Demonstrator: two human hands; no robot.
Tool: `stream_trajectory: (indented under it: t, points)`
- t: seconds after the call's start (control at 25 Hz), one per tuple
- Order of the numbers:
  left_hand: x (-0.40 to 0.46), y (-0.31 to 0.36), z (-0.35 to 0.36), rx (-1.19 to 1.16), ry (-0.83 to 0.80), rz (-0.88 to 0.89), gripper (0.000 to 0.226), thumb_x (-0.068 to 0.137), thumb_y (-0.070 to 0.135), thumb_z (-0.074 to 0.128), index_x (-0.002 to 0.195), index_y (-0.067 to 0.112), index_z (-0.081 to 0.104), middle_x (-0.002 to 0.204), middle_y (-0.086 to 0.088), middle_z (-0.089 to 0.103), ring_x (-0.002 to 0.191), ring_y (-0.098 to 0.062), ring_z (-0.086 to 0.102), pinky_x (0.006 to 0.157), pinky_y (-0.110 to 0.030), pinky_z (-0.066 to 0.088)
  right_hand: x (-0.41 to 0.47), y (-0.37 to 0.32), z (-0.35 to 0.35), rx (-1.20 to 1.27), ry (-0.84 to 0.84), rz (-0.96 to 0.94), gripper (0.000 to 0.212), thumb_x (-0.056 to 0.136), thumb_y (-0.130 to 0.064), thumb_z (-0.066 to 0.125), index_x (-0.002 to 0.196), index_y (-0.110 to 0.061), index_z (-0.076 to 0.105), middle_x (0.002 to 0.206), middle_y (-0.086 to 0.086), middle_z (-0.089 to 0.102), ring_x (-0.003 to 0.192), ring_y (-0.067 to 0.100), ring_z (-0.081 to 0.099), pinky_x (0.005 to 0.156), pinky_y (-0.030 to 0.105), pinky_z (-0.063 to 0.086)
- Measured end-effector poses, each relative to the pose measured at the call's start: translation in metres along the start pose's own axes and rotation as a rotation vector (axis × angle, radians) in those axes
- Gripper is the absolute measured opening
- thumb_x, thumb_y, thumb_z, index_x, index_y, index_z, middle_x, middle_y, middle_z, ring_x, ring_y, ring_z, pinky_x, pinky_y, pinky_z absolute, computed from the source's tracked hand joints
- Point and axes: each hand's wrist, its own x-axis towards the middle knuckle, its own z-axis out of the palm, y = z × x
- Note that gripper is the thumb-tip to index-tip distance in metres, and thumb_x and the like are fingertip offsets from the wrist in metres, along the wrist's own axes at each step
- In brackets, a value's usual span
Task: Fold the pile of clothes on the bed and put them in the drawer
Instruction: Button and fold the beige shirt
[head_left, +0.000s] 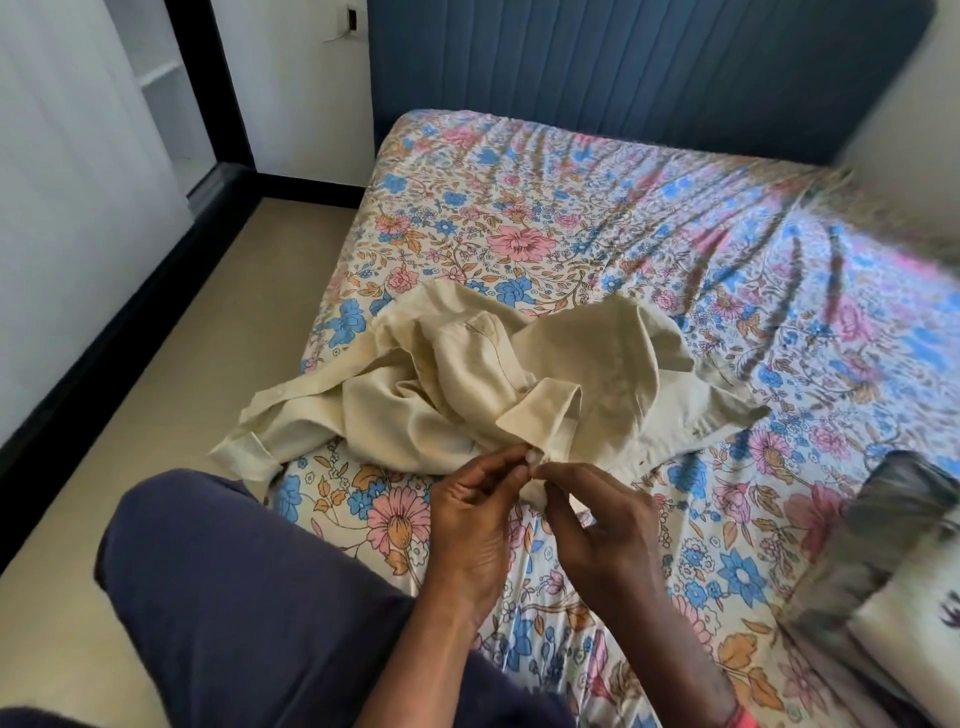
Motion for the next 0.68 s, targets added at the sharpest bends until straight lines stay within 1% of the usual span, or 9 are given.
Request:
stream_trajectory:
  t: [0.08, 0.12, 0.2, 0.28, 0.32, 0.44, 0.48, 0.56, 0.68]
  points:
    - [-0.002, 0.002, 0.000, 0.055, 0.001, 0.013, 0.020, 0.067, 0.010, 0.084, 0.087, 0.011, 0.083, 0.094, -0.015, 0.077, 0.092, -0.022, 0.073, 0.083, -0.027, 0.058, -0.001, -0.005, 0.001, 0.003, 0.018, 0.005, 0.024, 0.083, 0.008, 0.079, 0.096, -0.012, 0.078, 0.089, -0.008, 0.074, 0.082, 0.003, 0.070, 0.070, 0.015, 0.051]
    - [-0.002, 0.001, -0.001, 0.071, -0.008, 0.002, 0.018, 0.069, 0.009, 0.081, 0.087, 0.012, 0.083, 0.093, -0.015, 0.077, 0.092, -0.022, 0.073, 0.083, -0.027, 0.058, 0.000, -0.006, 0.000, 0.000, 0.037, 0.002, 0.023, 0.081, 0.009, 0.080, 0.093, -0.011, 0.078, 0.086, -0.009, 0.073, 0.079, 0.003, 0.069, 0.069, 0.014, 0.050]
    - [0.000, 0.000, -0.004, 0.052, -0.071, -0.052, 0.018, 0.075, 0.010, 0.085, 0.092, 0.009, 0.081, 0.097, -0.017, 0.076, 0.095, -0.025, 0.072, 0.085, -0.030, 0.058, 0.004, -0.008, -0.001, -0.020, 0.065, -0.016, 0.016, 0.081, 0.005, 0.081, 0.086, -0.010, 0.078, 0.085, -0.009, 0.069, 0.077, 0.002, 0.066, 0.069, 0.012, 0.046]
    - [0.001, 0.000, -0.007, 0.039, -0.140, -0.077, 0.026, 0.076, 0.016, 0.083, 0.098, 0.005, 0.078, 0.101, -0.021, 0.073, 0.099, -0.029, 0.070, 0.089, -0.034, 0.057, 0.010, -0.008, -0.003, -0.033, 0.087, -0.026, 0.010, 0.077, -0.002, 0.081, 0.080, -0.010, 0.077, 0.087, -0.008, 0.067, 0.080, 0.003, 0.066, 0.070, 0.011, 0.045]
    - [0.001, 0.000, -0.007, 0.040, -0.150, -0.081, 0.027, 0.075, 0.017, 0.083, 0.098, 0.004, 0.077, 0.102, -0.022, 0.072, 0.100, -0.030, 0.069, 0.090, -0.034, 0.056, 0.013, -0.007, -0.003, -0.030, 0.093, -0.020, 0.010, 0.075, -0.003, 0.082, 0.079, -0.011, 0.077, 0.089, -0.008, 0.068, 0.082, 0.003, 0.067, 0.071, 0.011, 0.046]
    - [0.001, 0.001, -0.004, -0.042, -0.129, -0.104, 0.013, 0.084, 0.010, 0.079, 0.096, 0.005, 0.077, 0.101, -0.020, 0.072, 0.097, -0.027, 0.069, 0.087, -0.031, 0.058, 0.017, -0.006, -0.002, 0.001, 0.062, -0.013, 0.018, 0.073, 0.003, 0.086, 0.081, -0.010, 0.078, 0.093, -0.010, 0.072, 0.089, 0.003, 0.070, 0.075, 0.016, 0.052]
    - [0.001, 0.002, -0.003, -0.105, -0.118, -0.141, 0.012, 0.088, 0.009, 0.073, 0.097, 0.003, 0.077, 0.100, -0.020, 0.072, 0.096, -0.026, 0.068, 0.086, -0.031, 0.059, 0.017, -0.005, -0.002, 0.011, 0.048, -0.020, 0.021, 0.072, 0.007, 0.086, 0.082, -0.010, 0.078, 0.093, -0.009, 0.073, 0.090, 0.003, 0.071, 0.076, 0.017, 0.053]
    - [0.002, 0.003, -0.004, -0.182, -0.095, -0.210, 0.019, 0.089, 0.010, 0.065, 0.100, 0.000, 0.076, 0.100, -0.020, 0.071, 0.094, -0.026, 0.068, 0.085, -0.030, 0.060, 0.018, 0.000, -0.003, 0.007, 0.028, -0.043, 0.024, 0.070, 0.011, 0.085, 0.082, -0.009, 0.079, 0.094, -0.009, 0.075, 0.092, 0.002, 0.072, 0.078, 0.016, 0.053]
    - [0.001, 0.005, -0.003, -0.119, -0.077, -0.224, 0.017, 0.084, 0.009, 0.068, 0.096, 0.002, 0.077, 0.094, -0.018, 0.073, 0.089, -0.024, 0.070, 0.078, -0.028, 0.061, 0.014, 0.008, -0.003, -0.015, -0.007, -0.062, 0.020, 0.074, 0.006, 0.081, 0.084, -0.010, 0.078, 0.096, -0.009, 0.075, 0.092, 0.003, 0.071, 0.077, 0.019, 0.055]
